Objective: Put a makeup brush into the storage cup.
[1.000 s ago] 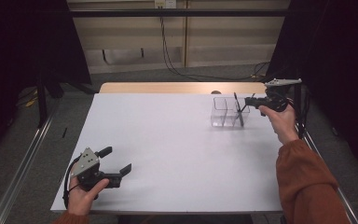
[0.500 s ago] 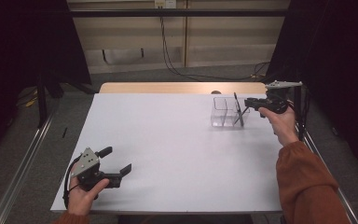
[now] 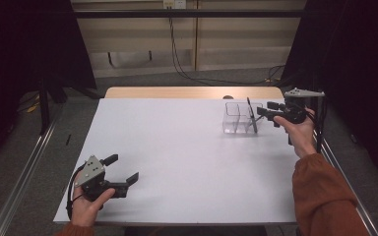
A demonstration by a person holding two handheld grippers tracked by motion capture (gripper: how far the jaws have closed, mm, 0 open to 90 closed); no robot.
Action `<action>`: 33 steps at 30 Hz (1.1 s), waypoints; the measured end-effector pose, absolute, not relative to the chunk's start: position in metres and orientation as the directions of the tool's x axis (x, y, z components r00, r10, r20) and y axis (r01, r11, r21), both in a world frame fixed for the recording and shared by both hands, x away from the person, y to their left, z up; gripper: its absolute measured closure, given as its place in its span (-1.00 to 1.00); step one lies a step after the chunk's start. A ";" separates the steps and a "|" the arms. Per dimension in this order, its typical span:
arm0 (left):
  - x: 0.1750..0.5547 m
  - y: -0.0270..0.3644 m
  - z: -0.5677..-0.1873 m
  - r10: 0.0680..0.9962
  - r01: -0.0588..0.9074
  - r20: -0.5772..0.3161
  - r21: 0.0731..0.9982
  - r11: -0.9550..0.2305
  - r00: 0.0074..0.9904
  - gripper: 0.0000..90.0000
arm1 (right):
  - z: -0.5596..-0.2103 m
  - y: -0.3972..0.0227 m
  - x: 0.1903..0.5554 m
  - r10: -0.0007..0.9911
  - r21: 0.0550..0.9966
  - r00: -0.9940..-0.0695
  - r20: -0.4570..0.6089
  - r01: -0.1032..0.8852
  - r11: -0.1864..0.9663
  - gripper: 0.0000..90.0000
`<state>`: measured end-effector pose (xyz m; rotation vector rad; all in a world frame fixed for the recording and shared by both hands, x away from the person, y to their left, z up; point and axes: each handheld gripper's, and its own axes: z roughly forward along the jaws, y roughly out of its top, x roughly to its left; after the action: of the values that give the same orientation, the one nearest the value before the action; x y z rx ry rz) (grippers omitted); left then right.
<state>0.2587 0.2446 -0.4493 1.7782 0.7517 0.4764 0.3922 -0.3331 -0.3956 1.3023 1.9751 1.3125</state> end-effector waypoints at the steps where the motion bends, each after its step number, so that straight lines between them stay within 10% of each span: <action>1: 0.259 0.245 -0.449 0.694 0.257 -0.045 0.945 -0.204 0.719 -0.92 | -0.397 -0.334 0.391 0.877 0.882 -0.460 0.138 0.460 0.103 -0.27; 10: 0.262 0.246 -0.450 0.705 0.267 -0.054 0.944 -0.195 0.707 -0.92 | -0.399 -0.335 0.388 0.885 0.899 -0.438 0.160 0.435 0.053 -0.98; 33: 0.262 0.249 -0.449 0.711 0.264 -0.053 0.946 -0.190 0.701 -0.92 | -0.410 -0.329 0.359 0.898 0.912 -0.421 0.126 0.406 0.062 -0.99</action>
<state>0.2623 0.2487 -0.4489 1.7635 0.7782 0.4859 0.3589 -0.3286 -0.4097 1.2967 1.8628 1.3392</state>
